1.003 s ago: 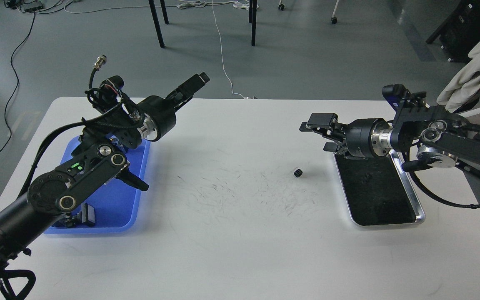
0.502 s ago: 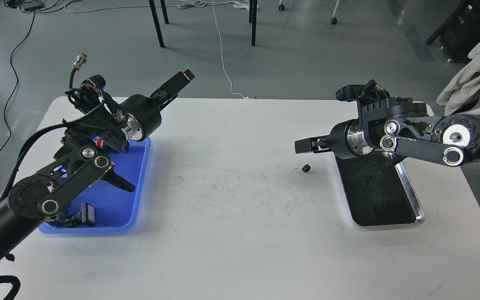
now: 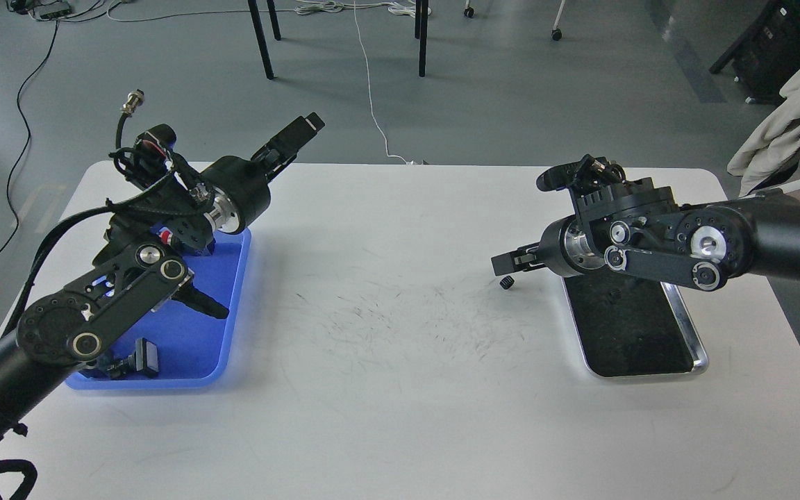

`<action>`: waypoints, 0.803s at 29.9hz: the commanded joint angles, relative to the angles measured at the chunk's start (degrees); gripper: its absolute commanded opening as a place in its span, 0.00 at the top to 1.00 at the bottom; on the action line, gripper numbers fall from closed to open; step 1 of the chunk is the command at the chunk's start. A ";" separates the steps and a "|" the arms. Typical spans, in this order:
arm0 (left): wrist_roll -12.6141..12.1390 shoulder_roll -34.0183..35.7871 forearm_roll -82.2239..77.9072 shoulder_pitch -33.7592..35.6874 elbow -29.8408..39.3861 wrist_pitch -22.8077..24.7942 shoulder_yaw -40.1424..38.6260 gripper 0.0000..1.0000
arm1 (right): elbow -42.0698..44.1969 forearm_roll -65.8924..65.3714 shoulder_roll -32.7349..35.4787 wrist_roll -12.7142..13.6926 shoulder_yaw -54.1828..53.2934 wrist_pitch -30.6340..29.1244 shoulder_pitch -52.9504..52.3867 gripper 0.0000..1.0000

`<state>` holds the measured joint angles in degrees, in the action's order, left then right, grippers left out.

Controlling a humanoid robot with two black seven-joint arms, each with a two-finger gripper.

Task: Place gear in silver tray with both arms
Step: 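Close the right gripper on the black part and lift it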

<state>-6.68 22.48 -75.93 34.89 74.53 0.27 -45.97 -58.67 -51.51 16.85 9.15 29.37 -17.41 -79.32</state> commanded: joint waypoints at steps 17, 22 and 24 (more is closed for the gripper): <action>1.14 -0.06 -0.01 -0.09 -0.08 -0.71 0.09 0.02 | 7.87 0.53 -8.32 -0.37 1.04 0.09 4.09 0.10; 1.23 -0.06 0.08 -0.09 -0.08 -0.71 0.01 0.02 | 8.75 0.53 -9.12 -0.45 0.96 0.09 4.79 0.10; 1.23 -0.06 0.08 -0.09 -0.08 -0.71 0.09 0.02 | 9.36 0.62 -9.38 -0.45 1.04 0.09 5.05 0.12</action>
<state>-5.50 22.41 -75.93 34.81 74.45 -0.44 -45.89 -50.06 -50.98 7.81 8.70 30.37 -17.31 -74.65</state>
